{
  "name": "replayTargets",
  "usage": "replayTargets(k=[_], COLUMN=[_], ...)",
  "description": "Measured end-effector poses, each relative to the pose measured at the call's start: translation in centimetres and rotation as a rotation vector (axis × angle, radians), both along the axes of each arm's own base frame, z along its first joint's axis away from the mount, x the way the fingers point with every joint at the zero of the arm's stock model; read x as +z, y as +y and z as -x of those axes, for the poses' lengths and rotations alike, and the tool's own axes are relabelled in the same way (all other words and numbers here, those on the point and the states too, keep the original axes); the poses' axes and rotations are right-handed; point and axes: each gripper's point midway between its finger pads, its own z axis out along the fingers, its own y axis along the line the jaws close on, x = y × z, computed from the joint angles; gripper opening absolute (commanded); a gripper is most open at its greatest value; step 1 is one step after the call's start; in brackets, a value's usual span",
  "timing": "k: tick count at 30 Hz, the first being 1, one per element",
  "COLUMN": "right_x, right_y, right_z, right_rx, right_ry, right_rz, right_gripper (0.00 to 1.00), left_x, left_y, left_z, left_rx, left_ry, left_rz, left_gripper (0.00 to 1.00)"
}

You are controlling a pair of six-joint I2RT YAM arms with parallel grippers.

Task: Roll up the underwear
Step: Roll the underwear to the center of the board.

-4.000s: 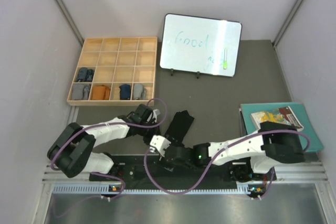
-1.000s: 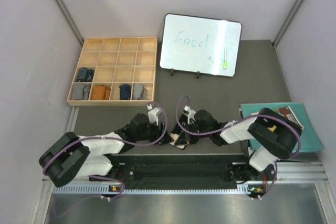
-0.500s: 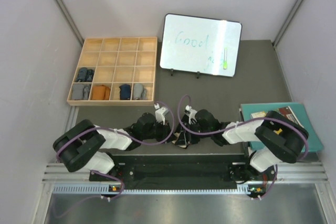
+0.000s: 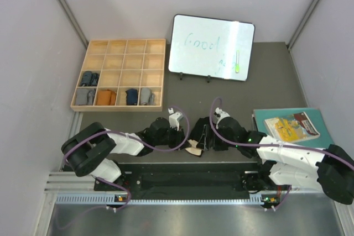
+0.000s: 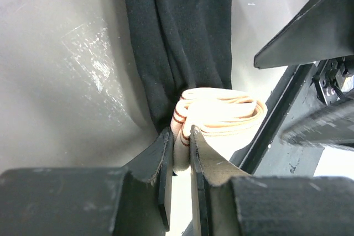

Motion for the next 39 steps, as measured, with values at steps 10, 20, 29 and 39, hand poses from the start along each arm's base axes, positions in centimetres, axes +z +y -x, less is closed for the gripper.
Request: replayTargets(k=[10,20,29,39], right_x=[-2.5,-3.6,-4.5,-4.8], right_y=[-0.5,0.9,1.3,1.4], right_z=[-0.3,-0.9,-1.4,-1.3], right_rx=[-0.125,-0.132,-0.145,-0.042], right_ry=[0.070,0.101,0.174,0.246], right_rz=[0.001,-0.022,-0.035,-0.126], right_gripper=[0.66,0.21,0.00,0.00], left_x=[0.0,0.1,1.0,0.4], left_y=[-0.2,-0.2,0.8,1.5], left_z=[0.0,0.1,0.4,-0.1], left_rx=[0.025,0.046,0.077,0.121], left_ry=[0.022,0.037,0.041,0.030], left_rz=[0.001,0.001,-0.015,-0.047], left_gripper=[0.00,0.11,0.53,0.54])
